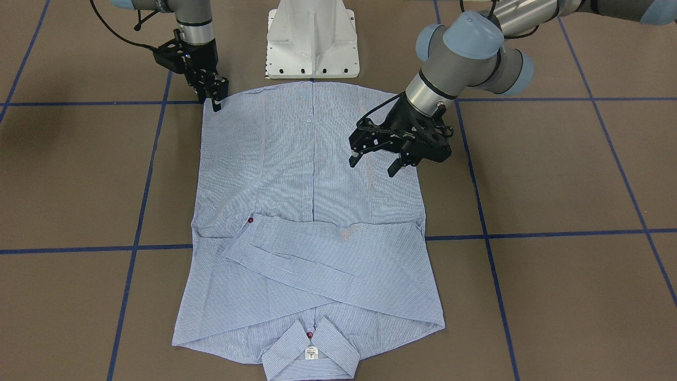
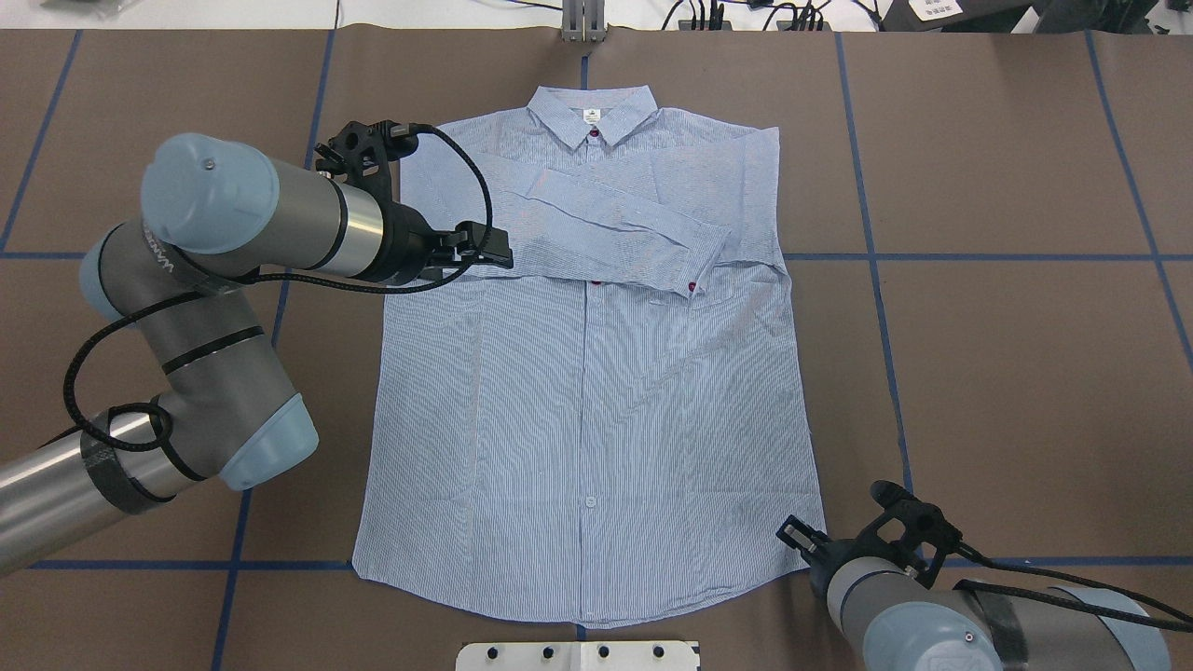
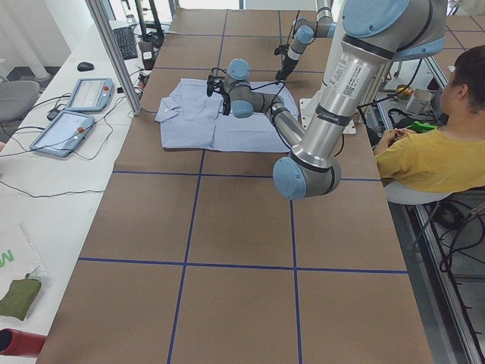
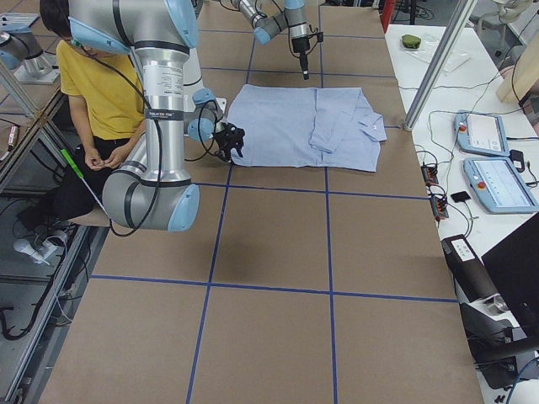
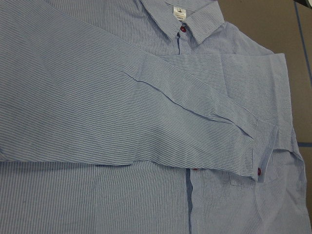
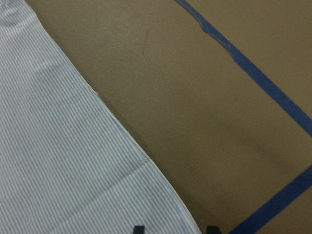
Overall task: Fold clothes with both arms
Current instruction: 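Release the sleeve with the left gripper while the right gripper moves to the hem, then lower both grippers to the hem corners nearest the robot and grasp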
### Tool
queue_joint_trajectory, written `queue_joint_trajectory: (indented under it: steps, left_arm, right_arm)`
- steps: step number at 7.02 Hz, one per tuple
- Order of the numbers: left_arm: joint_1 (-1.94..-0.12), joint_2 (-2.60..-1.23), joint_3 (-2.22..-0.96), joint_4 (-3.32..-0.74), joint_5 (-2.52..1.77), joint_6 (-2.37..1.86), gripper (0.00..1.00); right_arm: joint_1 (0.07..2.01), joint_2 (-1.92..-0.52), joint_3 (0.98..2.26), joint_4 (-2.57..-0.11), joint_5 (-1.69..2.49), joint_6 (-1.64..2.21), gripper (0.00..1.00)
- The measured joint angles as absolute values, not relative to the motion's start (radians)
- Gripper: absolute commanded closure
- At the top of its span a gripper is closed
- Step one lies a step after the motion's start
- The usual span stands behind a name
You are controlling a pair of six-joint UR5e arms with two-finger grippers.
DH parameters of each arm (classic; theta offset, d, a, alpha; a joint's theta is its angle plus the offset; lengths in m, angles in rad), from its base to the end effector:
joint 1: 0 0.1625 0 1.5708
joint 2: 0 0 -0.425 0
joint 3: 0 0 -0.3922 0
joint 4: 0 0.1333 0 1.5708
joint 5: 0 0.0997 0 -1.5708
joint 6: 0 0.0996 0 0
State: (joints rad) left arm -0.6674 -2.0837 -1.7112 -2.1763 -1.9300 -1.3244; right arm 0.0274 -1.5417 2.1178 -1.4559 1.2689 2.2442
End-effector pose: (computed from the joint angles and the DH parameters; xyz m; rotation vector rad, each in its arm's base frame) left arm 0.4413 -0.4729 0.2282 0.2701 1.2517 -0.1359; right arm -0.4741 -0.1760 0.3834 0.0586 -0.7617 0.7717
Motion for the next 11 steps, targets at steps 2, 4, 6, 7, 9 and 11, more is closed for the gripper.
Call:
queue_joint_trajectory:
  steps: [2, 4, 6, 7, 9, 11]
  left_arm:
    - [-0.666, -2.083, -1.706, -2.177, -1.930, -1.326, 0.00]
    - [-0.661, -2.080, -1.699, -2.175, -1.923, -1.417, 0.00]
    - [-0.568, -2.012, -1.769, -2.172, -1.837, -1.605, 0.01]
    - [-0.470, -1.924, -1.848, -2.159, -1.738, -1.692, 0.02]
    - [-0.287, -1.777, -1.981, -2.050, -1.579, -1.781, 0.06]
    - [-0.172, -1.679, -2.047, -1.984, -1.514, -1.852, 0.10]
  right_arm:
    - [0.018, -1.541, 2.128, -1.473, 1.270, 2.254, 1.00]
    - [0.012, -1.541, 2.153, -1.488, 1.271, 2.256, 1.00]
    - [0.012, -1.539, 2.174, -1.510, 1.271, 2.255, 1.00]
    - [0.012, -1.537, 2.176, -1.513, 1.271, 2.255, 1.00]
    - [0.012, -1.531, 2.178, -1.514, 1.269, 2.255, 1.00]
    - [0.010, -1.527, 2.179, -1.514, 1.267, 2.255, 1.00]
